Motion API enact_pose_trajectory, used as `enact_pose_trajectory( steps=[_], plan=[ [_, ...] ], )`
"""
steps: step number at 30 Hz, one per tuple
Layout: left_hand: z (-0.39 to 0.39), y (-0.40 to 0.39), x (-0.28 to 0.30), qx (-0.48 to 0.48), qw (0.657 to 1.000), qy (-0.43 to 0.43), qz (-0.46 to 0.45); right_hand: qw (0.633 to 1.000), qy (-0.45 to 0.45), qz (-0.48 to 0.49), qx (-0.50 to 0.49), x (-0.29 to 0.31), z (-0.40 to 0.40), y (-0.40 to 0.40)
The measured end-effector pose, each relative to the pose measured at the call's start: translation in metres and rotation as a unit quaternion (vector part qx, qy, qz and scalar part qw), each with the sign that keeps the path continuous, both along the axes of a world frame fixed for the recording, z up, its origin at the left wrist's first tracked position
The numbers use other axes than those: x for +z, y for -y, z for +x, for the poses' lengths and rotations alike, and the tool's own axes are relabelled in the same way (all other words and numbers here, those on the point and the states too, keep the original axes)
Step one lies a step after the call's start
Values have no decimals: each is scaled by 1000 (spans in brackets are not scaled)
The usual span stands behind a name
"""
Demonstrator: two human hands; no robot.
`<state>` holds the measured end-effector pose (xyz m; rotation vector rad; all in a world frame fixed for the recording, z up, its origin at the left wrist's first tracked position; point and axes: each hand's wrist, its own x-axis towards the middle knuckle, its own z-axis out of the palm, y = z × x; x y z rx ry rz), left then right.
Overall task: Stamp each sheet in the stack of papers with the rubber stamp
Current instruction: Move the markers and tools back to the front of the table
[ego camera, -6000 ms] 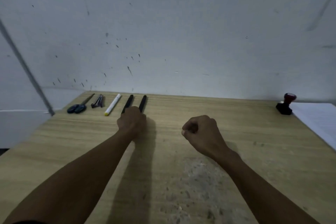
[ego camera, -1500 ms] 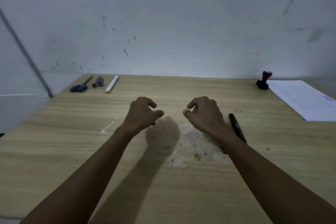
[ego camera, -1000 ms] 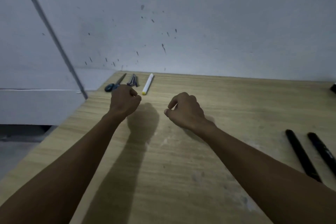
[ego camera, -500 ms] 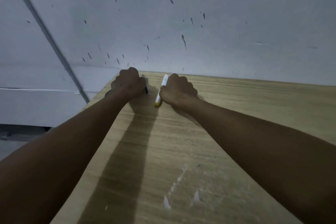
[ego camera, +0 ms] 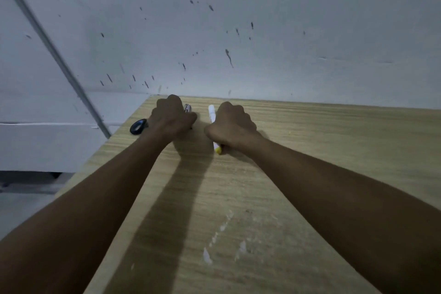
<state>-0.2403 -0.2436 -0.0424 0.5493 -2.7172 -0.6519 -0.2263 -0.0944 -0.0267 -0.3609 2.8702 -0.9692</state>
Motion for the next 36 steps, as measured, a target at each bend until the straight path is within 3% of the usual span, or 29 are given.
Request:
enact_pose_trajectory(
  steps=[8,21,36],
  plan=[
    [83,-75,6,-56,996,-10,65,995,-37,32,-82,4,86,-89],
    [223,-233,-6,-158,985,39,62,970,-72,100,-209,-11,215,-242],
    [241,-294,-3,-166,985,48,-2,962,-111,119,-221,-28,239,-282]
  ],
)
